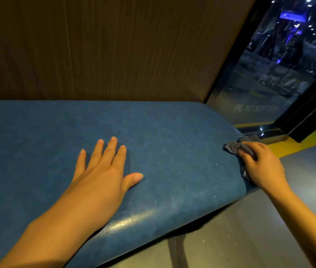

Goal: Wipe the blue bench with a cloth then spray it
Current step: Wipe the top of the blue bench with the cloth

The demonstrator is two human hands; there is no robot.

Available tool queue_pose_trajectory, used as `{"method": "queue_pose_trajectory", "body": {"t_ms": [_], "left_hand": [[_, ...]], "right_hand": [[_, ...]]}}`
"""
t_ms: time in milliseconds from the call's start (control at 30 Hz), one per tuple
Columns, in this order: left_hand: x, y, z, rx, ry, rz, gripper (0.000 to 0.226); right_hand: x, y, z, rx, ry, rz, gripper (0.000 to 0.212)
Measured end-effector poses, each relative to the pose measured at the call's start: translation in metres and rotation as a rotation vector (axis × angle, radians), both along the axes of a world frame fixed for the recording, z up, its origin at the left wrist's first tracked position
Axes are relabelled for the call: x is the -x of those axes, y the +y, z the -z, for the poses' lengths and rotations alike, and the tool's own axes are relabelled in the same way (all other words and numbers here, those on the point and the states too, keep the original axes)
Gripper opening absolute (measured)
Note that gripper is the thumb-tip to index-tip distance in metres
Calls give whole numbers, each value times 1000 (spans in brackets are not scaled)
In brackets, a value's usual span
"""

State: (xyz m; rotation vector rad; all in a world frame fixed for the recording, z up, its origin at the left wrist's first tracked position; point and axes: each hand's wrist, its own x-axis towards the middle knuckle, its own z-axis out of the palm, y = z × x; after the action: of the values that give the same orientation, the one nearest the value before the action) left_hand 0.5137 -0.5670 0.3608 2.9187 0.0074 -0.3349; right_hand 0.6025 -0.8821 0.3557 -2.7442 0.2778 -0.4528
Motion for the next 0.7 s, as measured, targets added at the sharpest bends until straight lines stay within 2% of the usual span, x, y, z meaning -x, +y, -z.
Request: {"method": "queue_pose_trajectory", "body": {"t_ms": [133, 233, 333, 433, 533, 600, 700], "left_hand": [[4, -6, 3, -36, 42, 30, 77], [3, -6, 5, -65, 46, 23, 74], [1, -6, 7, -85, 33, 28, 68], [-1, -5, 6, -56, 25, 14, 63], [-2, -1, 3, 4, 14, -4, 59], [0, 1, 2, 11, 29, -25, 60], [3, 2, 2, -30, 67, -33, 63]], "right_hand": [[28, 37, 8, -98, -136, 65, 21], [59, 85, 16, -106, -84, 34, 23], [89, 142, 21, 31, -127, -102, 27], [97, 182, 18, 113, -90, -201, 26], [90, 172, 16, 64, -77, -254, 25], [73, 145, 10, -3, 6, -278, 28], [34, 88, 1, -9, 1, -122, 28]]}}
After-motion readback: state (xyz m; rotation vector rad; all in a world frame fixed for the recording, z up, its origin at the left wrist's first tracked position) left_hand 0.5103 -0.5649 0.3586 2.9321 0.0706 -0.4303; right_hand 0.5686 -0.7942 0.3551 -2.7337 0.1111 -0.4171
